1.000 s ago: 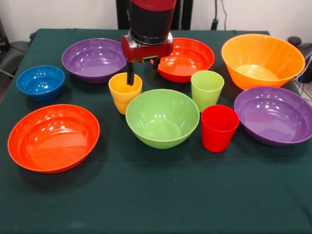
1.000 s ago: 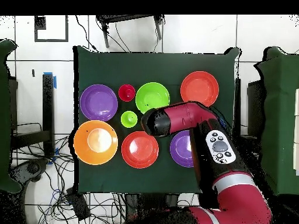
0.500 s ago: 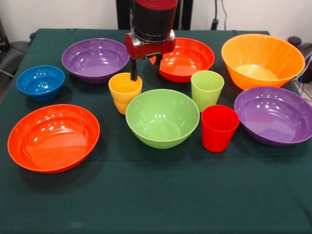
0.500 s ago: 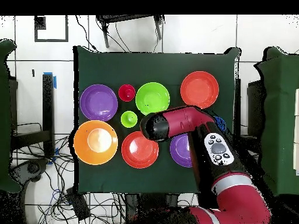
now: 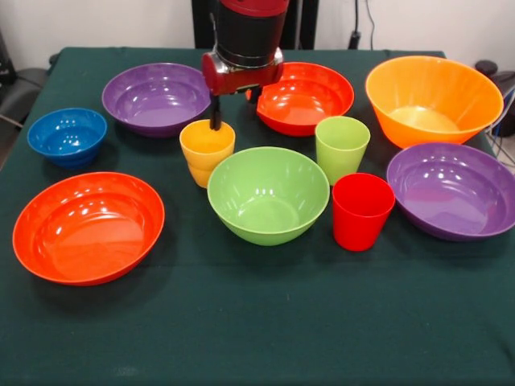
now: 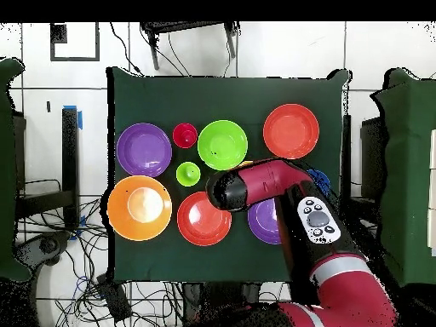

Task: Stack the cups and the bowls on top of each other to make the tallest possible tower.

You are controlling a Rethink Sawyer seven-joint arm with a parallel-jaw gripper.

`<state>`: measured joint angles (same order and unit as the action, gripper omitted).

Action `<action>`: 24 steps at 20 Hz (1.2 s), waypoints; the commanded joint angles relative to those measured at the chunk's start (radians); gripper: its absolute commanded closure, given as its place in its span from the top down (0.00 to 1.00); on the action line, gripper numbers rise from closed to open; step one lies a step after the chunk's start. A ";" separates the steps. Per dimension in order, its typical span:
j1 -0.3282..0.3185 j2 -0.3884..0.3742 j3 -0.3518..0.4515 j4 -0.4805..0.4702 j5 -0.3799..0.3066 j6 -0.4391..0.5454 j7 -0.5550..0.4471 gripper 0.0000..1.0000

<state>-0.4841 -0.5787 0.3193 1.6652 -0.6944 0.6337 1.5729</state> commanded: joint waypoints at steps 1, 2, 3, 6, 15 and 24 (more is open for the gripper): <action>-0.014 0.031 0.051 0.007 -0.099 -0.044 -0.145 1.00; -0.017 0.034 0.055 0.002 -0.100 -0.043 -0.148 1.00; -0.019 0.036 0.058 -0.001 -0.103 -0.042 -0.149 1.00; -0.030 0.040 0.070 -0.004 -0.103 -0.044 -0.156 1.00; -0.045 0.058 0.093 0.008 -0.102 -0.071 -0.141 1.00; -0.060 0.076 0.123 0.018 -0.100 -0.103 -0.140 1.00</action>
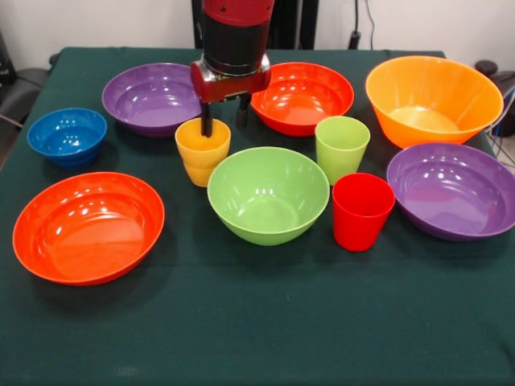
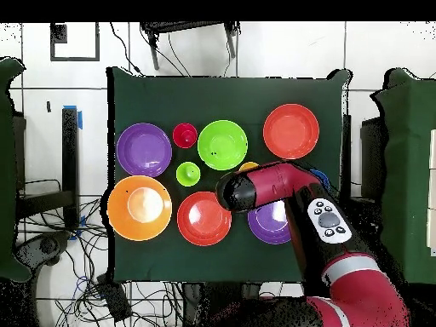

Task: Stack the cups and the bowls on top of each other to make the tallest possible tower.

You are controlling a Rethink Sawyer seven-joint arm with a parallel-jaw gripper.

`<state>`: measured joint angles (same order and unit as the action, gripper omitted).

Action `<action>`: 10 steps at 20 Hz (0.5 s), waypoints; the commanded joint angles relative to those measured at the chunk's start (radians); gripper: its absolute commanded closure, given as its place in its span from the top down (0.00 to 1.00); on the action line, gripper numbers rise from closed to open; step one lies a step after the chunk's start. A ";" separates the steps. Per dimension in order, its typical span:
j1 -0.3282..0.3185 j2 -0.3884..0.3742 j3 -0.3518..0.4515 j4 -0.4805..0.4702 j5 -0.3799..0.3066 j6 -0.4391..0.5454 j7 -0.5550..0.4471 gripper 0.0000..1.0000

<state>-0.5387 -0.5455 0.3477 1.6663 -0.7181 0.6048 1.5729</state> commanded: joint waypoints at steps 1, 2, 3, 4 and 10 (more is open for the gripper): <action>-0.008 0.045 0.098 0.017 -0.074 -0.073 -0.142 1.00; -0.013 0.045 0.102 0.020 -0.074 -0.076 -0.145 1.00; -0.014 0.046 0.104 0.020 -0.077 -0.079 -0.145 1.00; -0.015 0.048 0.106 0.020 -0.076 -0.078 -0.144 1.00; -0.016 0.048 0.114 0.019 -0.078 -0.068 -0.138 1.00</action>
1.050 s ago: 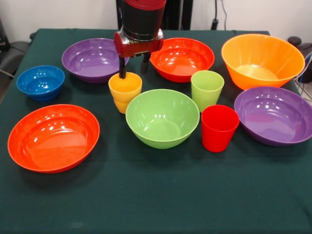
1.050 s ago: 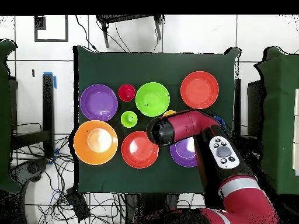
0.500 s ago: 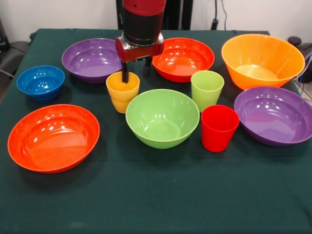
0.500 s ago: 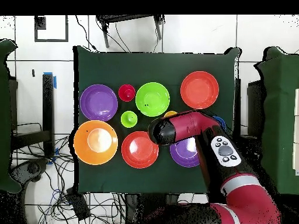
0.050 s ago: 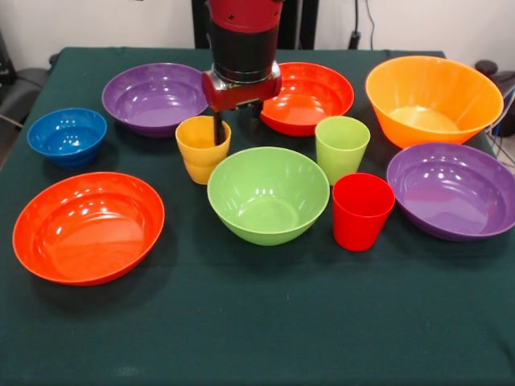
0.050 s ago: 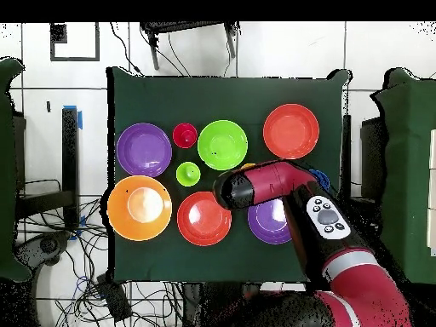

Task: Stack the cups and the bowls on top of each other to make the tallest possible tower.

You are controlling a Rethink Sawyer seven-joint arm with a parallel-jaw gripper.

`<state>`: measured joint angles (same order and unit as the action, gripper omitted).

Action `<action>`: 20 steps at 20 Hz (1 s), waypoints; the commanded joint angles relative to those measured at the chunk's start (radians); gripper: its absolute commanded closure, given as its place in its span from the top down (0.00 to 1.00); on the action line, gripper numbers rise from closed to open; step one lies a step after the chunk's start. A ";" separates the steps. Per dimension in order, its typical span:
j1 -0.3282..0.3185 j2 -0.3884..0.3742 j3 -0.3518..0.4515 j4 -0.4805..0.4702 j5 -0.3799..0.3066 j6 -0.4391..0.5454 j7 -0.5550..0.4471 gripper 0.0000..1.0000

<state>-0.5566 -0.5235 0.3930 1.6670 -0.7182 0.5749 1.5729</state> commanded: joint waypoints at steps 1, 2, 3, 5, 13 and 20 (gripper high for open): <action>0.007 0.024 0.064 0.014 -0.078 -0.031 -0.132 0.00; 0.007 0.022 0.063 0.014 -0.087 -0.038 -0.135 0.00; 0.007 0.020 0.062 0.014 -0.095 -0.045 -0.139 0.00; 0.005 0.018 0.061 0.013 -0.109 -0.056 -0.146 0.00; 0.027 0.012 0.034 -0.013 -0.155 -0.057 -0.126 0.00; 0.020 0.012 0.070 -0.030 -0.168 -0.069 -0.145 0.00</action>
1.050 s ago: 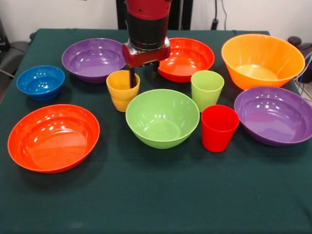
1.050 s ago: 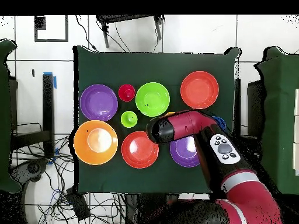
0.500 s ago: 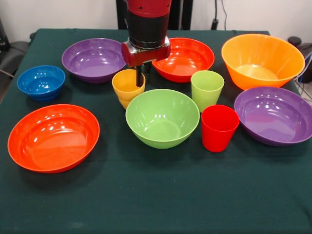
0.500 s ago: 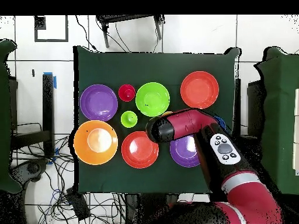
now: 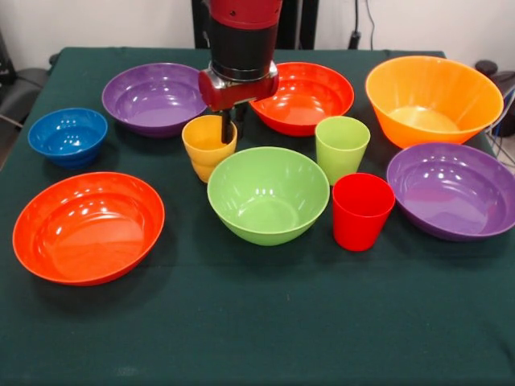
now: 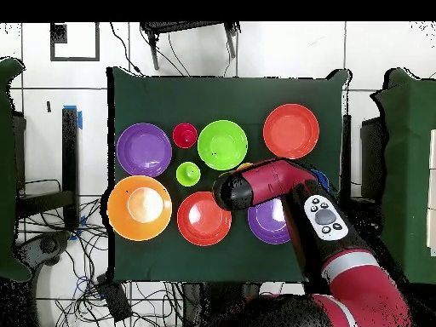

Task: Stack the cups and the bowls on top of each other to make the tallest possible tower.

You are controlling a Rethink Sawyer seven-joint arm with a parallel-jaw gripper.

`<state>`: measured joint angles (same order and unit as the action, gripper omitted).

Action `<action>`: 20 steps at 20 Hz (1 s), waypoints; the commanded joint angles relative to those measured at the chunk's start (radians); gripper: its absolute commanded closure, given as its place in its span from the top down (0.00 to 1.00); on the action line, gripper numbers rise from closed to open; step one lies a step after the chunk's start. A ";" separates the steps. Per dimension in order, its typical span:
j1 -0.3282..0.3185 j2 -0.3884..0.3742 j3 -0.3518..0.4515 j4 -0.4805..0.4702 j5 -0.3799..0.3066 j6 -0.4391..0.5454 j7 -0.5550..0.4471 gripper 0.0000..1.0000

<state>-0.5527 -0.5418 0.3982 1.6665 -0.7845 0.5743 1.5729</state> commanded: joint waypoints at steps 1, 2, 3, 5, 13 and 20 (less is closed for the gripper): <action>0.025 0.012 0.064 -0.026 -0.096 -0.056 -0.140 0.00; 0.030 -0.009 0.064 -0.020 -0.089 -0.041 -0.138 0.00; 0.035 -0.028 0.066 -0.014 -0.086 -0.031 -0.140 0.00; 0.038 -0.061 0.063 0.006 -0.082 -0.021 -0.143 0.00; 0.088 -0.144 0.081 0.005 -0.040 0.051 -0.156 0.00; 0.102 -0.206 0.103 0.001 0.004 0.127 -0.208 0.00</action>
<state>-0.4828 -0.6997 0.4152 1.6692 -0.7847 0.5778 1.5729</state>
